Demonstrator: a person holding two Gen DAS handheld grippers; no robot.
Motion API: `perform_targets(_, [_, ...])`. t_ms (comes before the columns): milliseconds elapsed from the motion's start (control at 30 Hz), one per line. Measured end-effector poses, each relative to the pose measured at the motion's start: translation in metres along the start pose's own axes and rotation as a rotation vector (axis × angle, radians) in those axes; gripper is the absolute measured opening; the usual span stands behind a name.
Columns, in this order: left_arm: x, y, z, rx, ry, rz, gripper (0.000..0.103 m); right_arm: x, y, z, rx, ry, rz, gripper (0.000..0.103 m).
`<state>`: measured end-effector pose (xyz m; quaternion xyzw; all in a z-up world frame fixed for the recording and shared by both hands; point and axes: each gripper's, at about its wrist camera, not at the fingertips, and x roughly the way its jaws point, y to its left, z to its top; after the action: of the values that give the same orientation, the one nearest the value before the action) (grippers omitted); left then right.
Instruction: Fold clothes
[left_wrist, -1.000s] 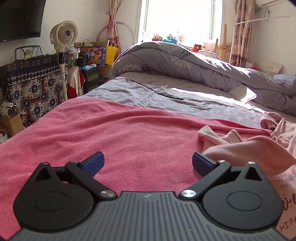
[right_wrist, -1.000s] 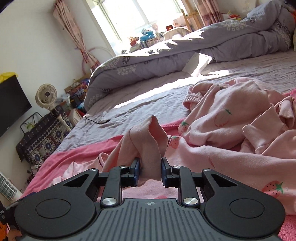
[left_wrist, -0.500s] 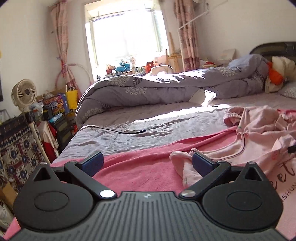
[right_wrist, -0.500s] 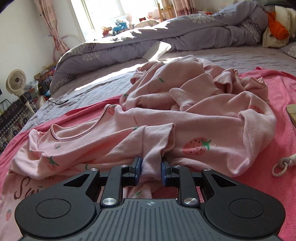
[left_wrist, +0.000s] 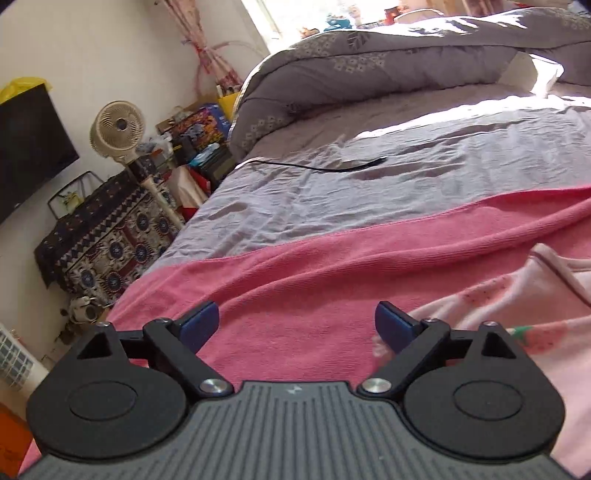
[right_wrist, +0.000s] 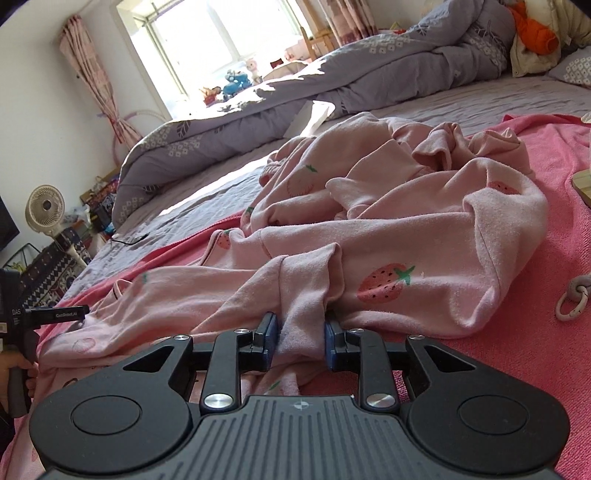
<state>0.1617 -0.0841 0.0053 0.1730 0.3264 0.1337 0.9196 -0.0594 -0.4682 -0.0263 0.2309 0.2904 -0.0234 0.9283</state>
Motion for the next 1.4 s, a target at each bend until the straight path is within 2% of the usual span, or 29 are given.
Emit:
perform_targets(33, [0.008, 0.011, 0.001, -0.034, 0.039, 0.015, 0.087, 0.0, 0.001, -0.001, -0.004, -0.001, -0.001, 0.027])
perform_targets(67, [0.014, 0.024, 0.001, -0.083, 0.075, -0.053, 0.087, 0.0, 0.001, -0.001, -0.005, -0.002, -0.001, 0.028])
perform_targets(133, [0.023, 0.055, -0.002, -0.24, 0.145, -0.302, 0.086, 0.0, 0.001, -0.001, -0.002, -0.003, 0.002, 0.028])
perform_targets(200, [0.027, 0.072, -0.002, -0.359, 0.197, -0.492, 0.089, 0.001, 0.0, -0.001, 0.006, -0.004, 0.007, 0.028])
perform_targets(233, [0.029, 0.079, -0.002, -0.411, 0.219, -0.574, 0.091, 0.0, -0.001, -0.002, 0.01, -0.004, 0.009, 0.028])
perform_targets(300, [0.03, 0.08, 0.0, -0.45, 0.244, -0.635, 0.094, 0.001, -0.002, -0.002, 0.013, -0.005, 0.011, 0.029])
perform_targets(433, [0.031, 0.066, 0.002, -0.414, 0.247, -0.597, 0.094, 0.0, -0.001, -0.002, 0.013, -0.005, 0.011, 0.029])
perform_targets(500, [0.027, 0.064, 0.001, -0.417, 0.218, -0.563, 0.094, 0.0, -0.001, -0.002, 0.013, -0.005, 0.011, 0.029])
perform_targets(633, [0.013, 0.079, -0.002, -0.51, 0.104, -0.473, 0.094, 0.0, -0.002, -0.002, 0.017, -0.004, 0.015, 0.029])
perform_targets(667, [0.008, 0.083, -0.002, -0.527, 0.074, -0.475, 0.096, 0.0, -0.002, -0.002, 0.019, -0.004, 0.017, 0.029])
perform_targets(700, [0.004, 0.084, -0.001, -0.514, 0.066, -0.498, 0.102, 0.0, -0.003, -0.002, 0.022, -0.004, 0.019, 0.03])
perform_targets(767, [0.004, 0.072, 0.005, -0.398, 0.132, -0.565, 0.102, 0.001, -0.003, -0.002, 0.027, -0.004, 0.024, 0.031])
perform_targets(833, [0.002, 0.054, 0.005, -0.297, 0.2, -0.595, 0.102, 0.001, -0.003, -0.002, 0.029, -0.005, 0.027, 0.031])
perform_targets(933, [0.001, 0.039, -0.001, -0.275, 0.211, -0.619, 0.102, 0.001, -0.004, -0.002, 0.03, -0.005, 0.03, 0.032])
perform_targets(967, [0.005, 0.035, -0.004, -0.277, 0.205, -0.584, 0.102, 0.001, -0.004, -0.002, 0.03, -0.005, 0.03, 0.032])
perform_targets(1033, [0.006, 0.032, -0.004, -0.278, 0.176, -0.515, 0.088, 0.001, -0.004, -0.002, 0.03, -0.005, 0.031, 0.032])
perform_targets(1067, [0.004, 0.033, -0.004, -0.285, 0.154, -0.495, 0.076, 0.0, -0.004, -0.002, 0.03, -0.005, 0.031, 0.032])
perform_targets(1100, [0.003, 0.034, -0.003, -0.291, 0.131, -0.474, 0.055, 0.0, -0.004, -0.002, 0.031, -0.005, 0.032, 0.033])
perform_targets(1133, [0.001, 0.035, -0.002, -0.298, 0.109, -0.454, 0.041, 0.0, -0.004, -0.002, 0.031, -0.005, 0.032, 0.033])
perform_targets(1167, [0.0, 0.036, -0.001, -0.304, 0.087, -0.433, 0.009, 0.0, -0.004, -0.002, 0.032, -0.005, 0.033, 0.033])
perform_targets(1200, [-0.002, 0.037, 0.0, -0.31, 0.065, -0.413, 0.002, 0.0, -0.005, -0.002, 0.033, -0.005, 0.033, 0.033])
perform_targets(1300, [-0.005, 0.041, 0.003, -0.332, 0.007, -0.356, 0.0, 0.0, -0.005, -0.002, 0.036, -0.005, 0.036, 0.033])
perform_targets(1400, [0.01, 0.065, 0.001, -0.411, 0.046, -0.384, 0.0, 0.0, -0.007, -0.002, 0.044, -0.006, 0.041, 0.033])
